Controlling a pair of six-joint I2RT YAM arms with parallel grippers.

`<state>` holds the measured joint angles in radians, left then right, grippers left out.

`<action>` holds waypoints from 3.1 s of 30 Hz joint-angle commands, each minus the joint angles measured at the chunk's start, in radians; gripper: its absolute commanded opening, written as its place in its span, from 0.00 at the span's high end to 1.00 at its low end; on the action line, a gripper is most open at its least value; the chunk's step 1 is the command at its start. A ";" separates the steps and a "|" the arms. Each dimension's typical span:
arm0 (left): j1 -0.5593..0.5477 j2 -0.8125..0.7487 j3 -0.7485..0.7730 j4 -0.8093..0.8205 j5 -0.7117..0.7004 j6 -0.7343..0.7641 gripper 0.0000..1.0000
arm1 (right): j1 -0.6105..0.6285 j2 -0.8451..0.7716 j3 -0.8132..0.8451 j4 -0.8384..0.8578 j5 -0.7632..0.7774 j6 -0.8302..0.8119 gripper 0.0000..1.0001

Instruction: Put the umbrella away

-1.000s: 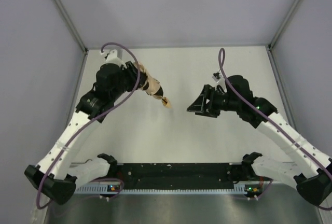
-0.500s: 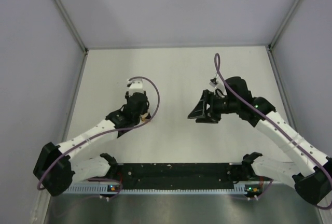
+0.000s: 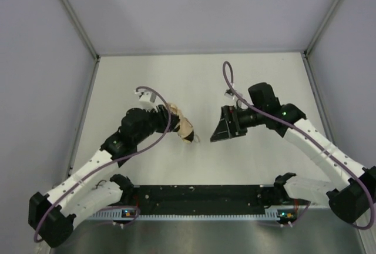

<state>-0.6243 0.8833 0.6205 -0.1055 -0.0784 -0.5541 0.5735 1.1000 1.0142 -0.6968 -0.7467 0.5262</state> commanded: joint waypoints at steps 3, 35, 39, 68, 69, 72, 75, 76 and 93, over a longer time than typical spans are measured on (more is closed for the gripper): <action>0.011 -0.076 0.057 0.270 0.759 -0.187 1.00 | -0.006 0.092 0.202 0.049 -0.179 -0.256 0.12; 0.110 -0.046 0.140 0.328 0.810 -0.322 0.40 | 0.200 0.144 -0.019 0.809 -0.310 0.270 0.93; 0.147 -0.072 0.140 0.274 0.824 -0.302 0.29 | 0.192 0.133 -0.032 0.806 -0.324 0.261 0.97; 0.322 -0.383 0.220 -0.328 0.608 -0.359 0.21 | -0.460 0.927 0.613 0.491 0.083 0.021 0.89; 0.322 -0.401 0.220 -0.345 0.602 -0.363 0.21 | -0.469 0.969 0.651 0.482 0.079 0.021 0.88; 0.322 -0.434 0.223 -0.378 0.588 -0.382 0.21 | -0.491 1.052 0.716 0.482 0.067 0.032 0.80; 0.322 -0.440 0.252 -0.390 0.566 -0.383 0.21 | -0.503 1.104 0.747 0.477 0.052 0.043 0.77; 0.322 -0.437 0.269 -0.396 0.559 -0.379 0.21 | -0.508 1.104 0.741 0.476 0.069 0.041 0.72; 0.322 -0.260 0.417 -0.343 0.632 -0.308 0.21 | -0.515 0.565 0.517 -0.145 0.578 -0.078 0.15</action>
<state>-0.3054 0.6144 1.0325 -0.5243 0.5163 -0.8616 0.0620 1.9625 1.6913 -0.6769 -0.3054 0.4633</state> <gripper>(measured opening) 0.787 0.844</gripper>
